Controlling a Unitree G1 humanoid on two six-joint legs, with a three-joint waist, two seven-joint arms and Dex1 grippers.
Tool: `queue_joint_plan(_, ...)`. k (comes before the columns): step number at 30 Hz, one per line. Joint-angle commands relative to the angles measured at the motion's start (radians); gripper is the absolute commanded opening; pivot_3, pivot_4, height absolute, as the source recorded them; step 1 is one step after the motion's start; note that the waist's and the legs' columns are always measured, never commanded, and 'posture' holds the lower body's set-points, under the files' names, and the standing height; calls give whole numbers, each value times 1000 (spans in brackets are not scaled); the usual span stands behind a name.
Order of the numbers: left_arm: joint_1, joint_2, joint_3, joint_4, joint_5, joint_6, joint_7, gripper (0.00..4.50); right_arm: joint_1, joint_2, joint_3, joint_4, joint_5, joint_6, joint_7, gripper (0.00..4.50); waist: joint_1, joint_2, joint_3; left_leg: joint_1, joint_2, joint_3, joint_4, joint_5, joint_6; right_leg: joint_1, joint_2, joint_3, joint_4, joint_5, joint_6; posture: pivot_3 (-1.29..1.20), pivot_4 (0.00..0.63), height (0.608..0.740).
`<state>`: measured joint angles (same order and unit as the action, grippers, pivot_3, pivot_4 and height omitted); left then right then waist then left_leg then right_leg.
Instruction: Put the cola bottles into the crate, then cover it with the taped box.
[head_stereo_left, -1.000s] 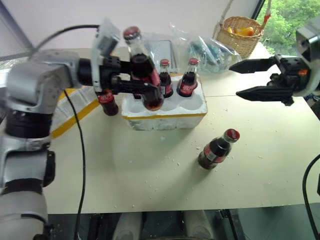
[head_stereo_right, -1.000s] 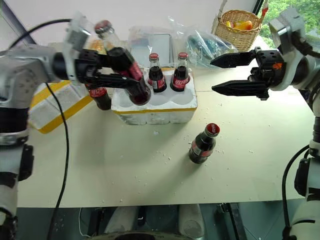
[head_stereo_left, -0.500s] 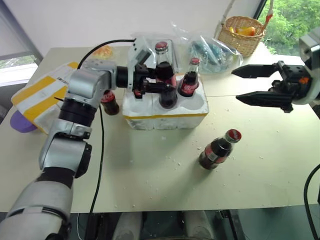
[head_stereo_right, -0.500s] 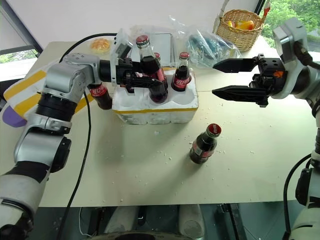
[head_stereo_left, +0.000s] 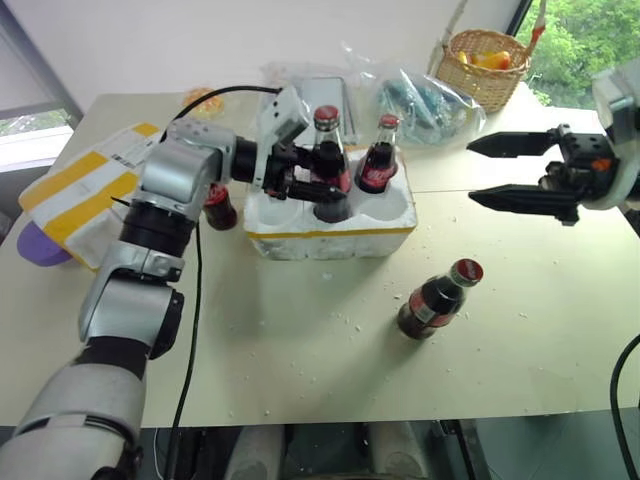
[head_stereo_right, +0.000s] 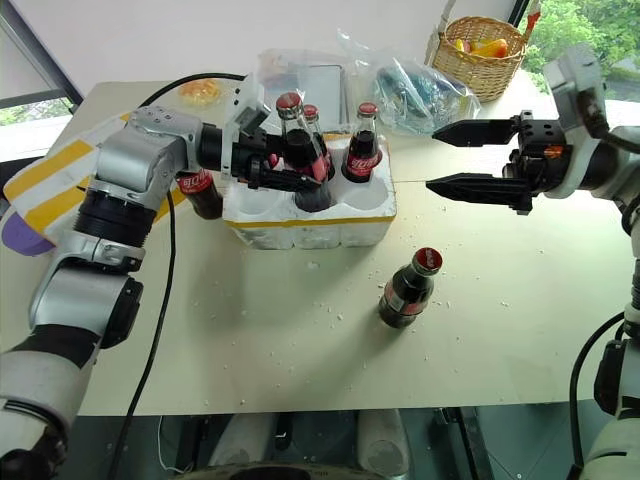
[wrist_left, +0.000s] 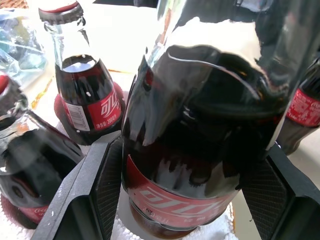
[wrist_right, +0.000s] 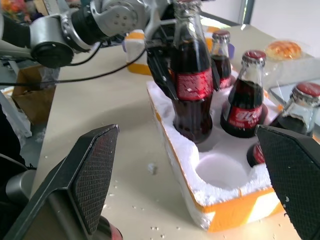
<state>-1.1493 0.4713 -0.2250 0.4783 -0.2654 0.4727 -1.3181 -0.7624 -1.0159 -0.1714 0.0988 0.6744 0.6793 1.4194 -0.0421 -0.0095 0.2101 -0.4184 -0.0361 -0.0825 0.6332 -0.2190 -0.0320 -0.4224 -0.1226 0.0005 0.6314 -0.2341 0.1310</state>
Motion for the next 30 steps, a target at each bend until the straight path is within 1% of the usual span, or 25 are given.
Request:
queue_joint_plan(1,8,-12,-16,-14,39,-42,13,2744,-27,-4,-7,-2,-16,-37,0,4500,0,0,0,0,0,0,0,0,0,0,0,0,0,0,0,0,150,737)
queue_joint_plan(4,18,-40,-26,40,85,-73,64,2744,-28,1,7,6,-37,-59,0,4500,1,0,0,0,0,0,1,0,0,0,0,0,1,0,0,0,150,737)
queue_joint_plan(6,21,-53,-26,65,101,-81,81,3815,-32,1,13,13,-48,-70,2,4500,-1,0,0,-1,0,0,2,0,0,0,0,0,1,0,0,0,150,737)
queue_joint_plan(7,22,-55,-24,68,103,-80,81,4234,-37,1,16,20,-51,-73,3,4500,0,0,0,-1,0,0,3,0,0,0,0,0,1,0,0,0,150,737)
queue_joint_plan(8,24,-55,-21,69,106,-82,80,4447,-43,2,19,27,-55,-76,4,4500,0,0,0,-2,0,0,4,0,0,-1,0,0,2,0,0,0,150,737)
queue_joint_plan(12,35,-39,-7,29,106,-78,82,4447,-57,4,24,42,-62,-82,8,4500,1,0,0,-4,0,-1,8,0,0,-1,0,0,3,1,1,0,150,737)
queue_joint_plan(14,43,-15,10,-13,95,-60,83,4447,-61,7,28,43,-64,-87,13,4500,1,0,0,-5,0,-1,11,0,0,-1,0,0,4,2,2,0,150,737)
queue_joint_plan(16,60,38,57,-110,54,0,80,4447,-68,14,33,47,-66,-90,15,4500,-2,0,0,-6,0,-1,13,0,0,-1,0,0,3,3,3,0,150,737)
queue_joint_plan(21,124,183,209,-372,-79,217,108,4447,-81,28,43,60,-74,-98,23,4500,-3,0,0,-6,0,-2,13,0,0,-2,0,0,4,3,3,0,150,737)
queue_joint_plan(23,162,245,270,-478,-140,304,114,4447,-88,33,47,70,-79,-101,28,4500,-2,0,0,-7,0,-2,13,0,0,-2,0,0,4,3,3,0,150,737)
queue_joint_plan(26,276,351,377,-636,-215,399,137,4447,-107,47,58,89,-87,-106,34,4500,-2,1,0,-7,0,-1,13,0,0,-2,0,0,4,3,3,0,150,737)
queue_joint_plan(28,358,396,442,-710,-245,445,180,4447,-118,54,65,100,-92,-110,38,4500,-2,1,0,-6,0,-2,13,0,0,-2,0,0,4,3,3,0,150,737)
queue_joint_plan(30,436,413,509,-766,-271,485,235,4447,-126,58,69,109,-97,-114,44,4500,-1,1,0,-6,0,-2,13,0,0,-2,0,0,4,3,3,0,150,737)
